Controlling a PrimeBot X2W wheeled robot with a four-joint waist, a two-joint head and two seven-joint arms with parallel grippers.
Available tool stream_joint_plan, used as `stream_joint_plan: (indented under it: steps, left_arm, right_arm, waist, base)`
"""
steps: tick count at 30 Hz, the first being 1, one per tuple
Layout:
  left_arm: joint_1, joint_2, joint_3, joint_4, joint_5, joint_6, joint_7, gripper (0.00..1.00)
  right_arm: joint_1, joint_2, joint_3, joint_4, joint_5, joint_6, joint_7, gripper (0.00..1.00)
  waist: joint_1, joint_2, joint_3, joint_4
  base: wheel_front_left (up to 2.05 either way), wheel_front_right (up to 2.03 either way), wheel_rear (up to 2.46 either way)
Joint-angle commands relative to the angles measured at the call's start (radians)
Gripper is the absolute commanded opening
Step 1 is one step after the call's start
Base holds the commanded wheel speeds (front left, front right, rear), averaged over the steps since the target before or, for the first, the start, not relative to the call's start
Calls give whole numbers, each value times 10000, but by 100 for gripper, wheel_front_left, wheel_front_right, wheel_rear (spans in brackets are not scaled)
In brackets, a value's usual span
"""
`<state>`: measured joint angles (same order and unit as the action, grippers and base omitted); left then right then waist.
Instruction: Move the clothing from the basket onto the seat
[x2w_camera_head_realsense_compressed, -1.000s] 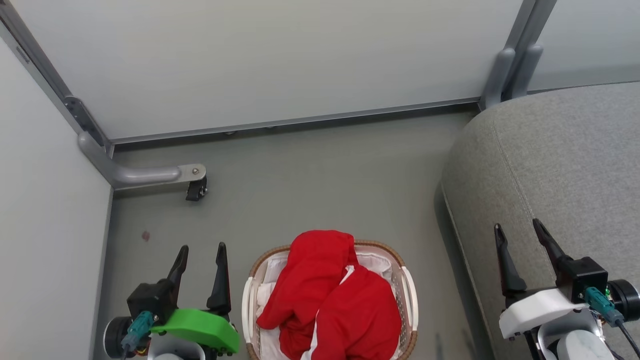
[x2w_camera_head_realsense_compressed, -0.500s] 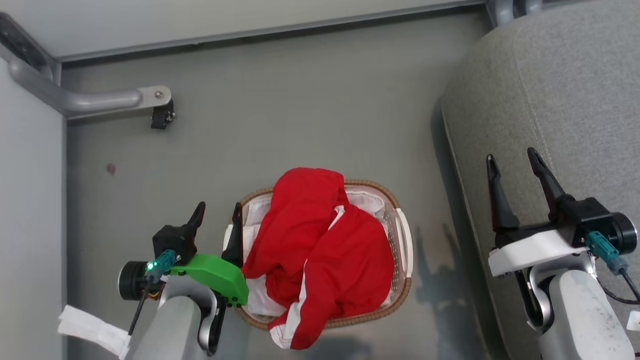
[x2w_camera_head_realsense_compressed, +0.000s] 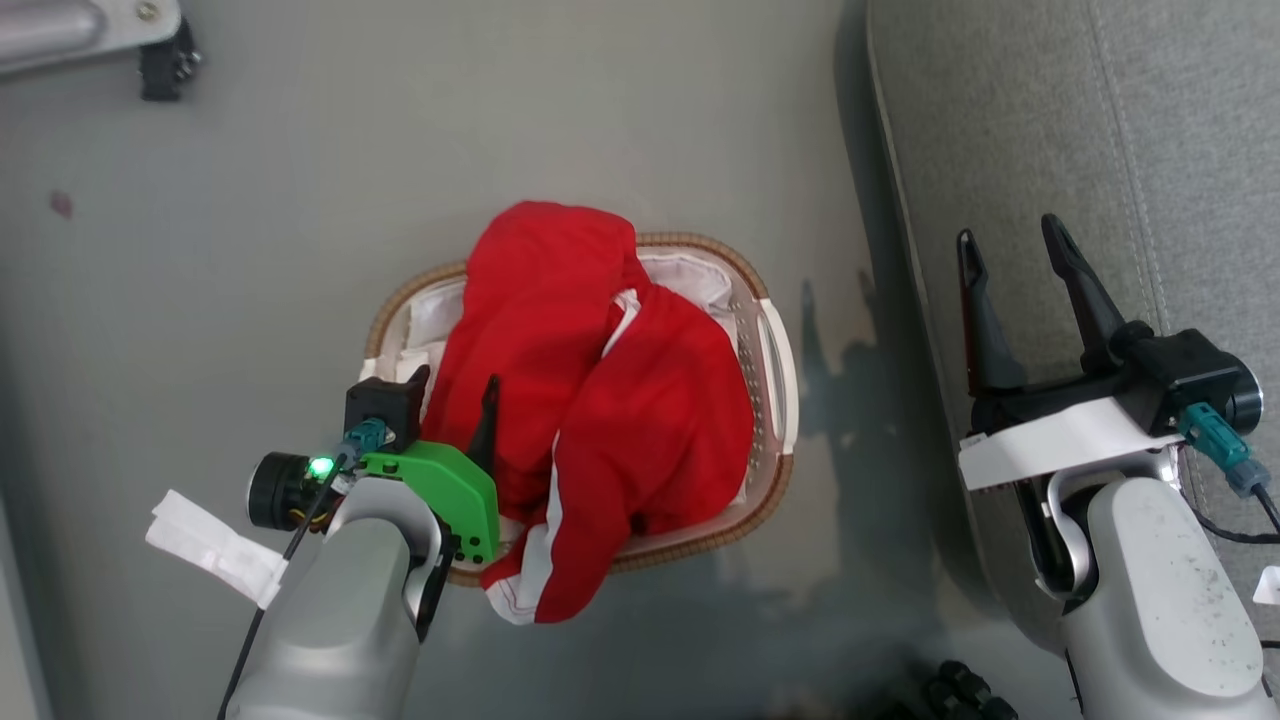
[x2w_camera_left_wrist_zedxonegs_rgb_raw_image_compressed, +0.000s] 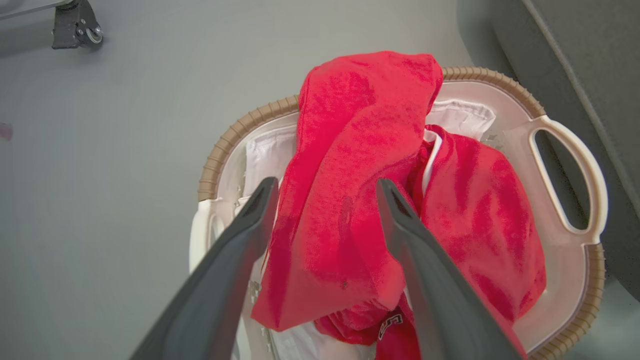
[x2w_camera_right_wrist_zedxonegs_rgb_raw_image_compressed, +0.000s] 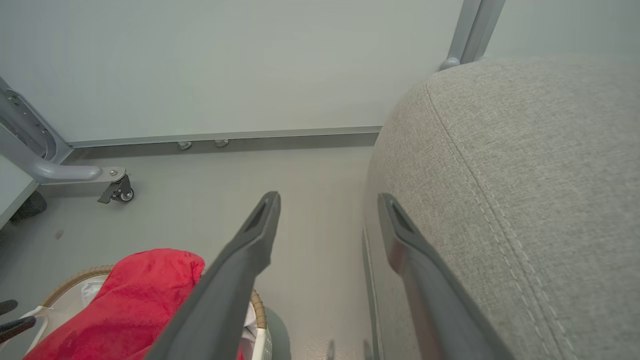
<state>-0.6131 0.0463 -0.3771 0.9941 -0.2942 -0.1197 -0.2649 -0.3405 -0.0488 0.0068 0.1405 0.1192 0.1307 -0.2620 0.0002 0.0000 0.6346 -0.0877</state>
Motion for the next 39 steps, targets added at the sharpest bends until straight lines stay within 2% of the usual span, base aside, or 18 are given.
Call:
stream_joint_plan:
  steps: [1, 12, 16, 17, 18, 19, 22, 28, 39]
  left_arm:
    - [-342, 75, -49, 279, -41, -29, 7, 100]
    - [-1465, 154, -45, 1684, -96, 331, 9, 100]
    - [-1608, 140, -96, 2190, -190, 281, 60, 100]
    - [-1649, 138, -120, 2267, -206, 259, 57, 95]
    - [-1653, 134, -131, 2316, -230, 251, 55, 58]
    - [-1646, 128, -149, 2374, -247, 239, 52, 39]
    - [-1613, 118, -213, 2456, -285, 204, 31, 0]
    - [-1345, 84, -304, 2303, -383, 139, -11, 0]
    - [-49, 63, -96, 347, -423, 66, 5, 0]
  right_arm:
    - [-205, -27, 29, -59, 108, 1, -46, 100]
    - [-432, -29, 282, -158, 582, 1, -47, 100]
    - [-433, -29, 321, -126, 616, 1, -46, 100]
    - [-436, -29, 324, -120, 634, 1, -46, 100]
    - [-435, -31, 323, -110, 649, 1, -46, 100]
    - [-434, -32, 327, -92, 664, 1, -46, 100]
    - [-442, -34, 350, -41, 670, 1, -41, 100]
    - [-309, -32, 428, 87, 575, 1, -36, 100]
    - [334, -34, 102, 433, 47, 1, -36, 100]
  waist:
    - [-2, 0, 1029, -573]
    - [-2, 0, 1826, -959]
    - [-2, 0, 1900, -1023]
    - [-2, 0, 1908, -1031]
    - [-2, 0, 1906, -1033]
    - [-2, 0, 1894, -1032]
    - [-2, 0, 1796, -1005]
    - [-2, 0, 1278, -880]
    - [-2, 0, -705, -353]
  base:
    - [0, 0, 0]
    - [0, 0, 0]
    - [0, 0, 0]
    - [0, 0, 0]
    - [0, 0, 0]
    - [0, 0, 0]
    - [0, 0, 0]
    - [0, 0, 0]
    - [0, 0, 0]
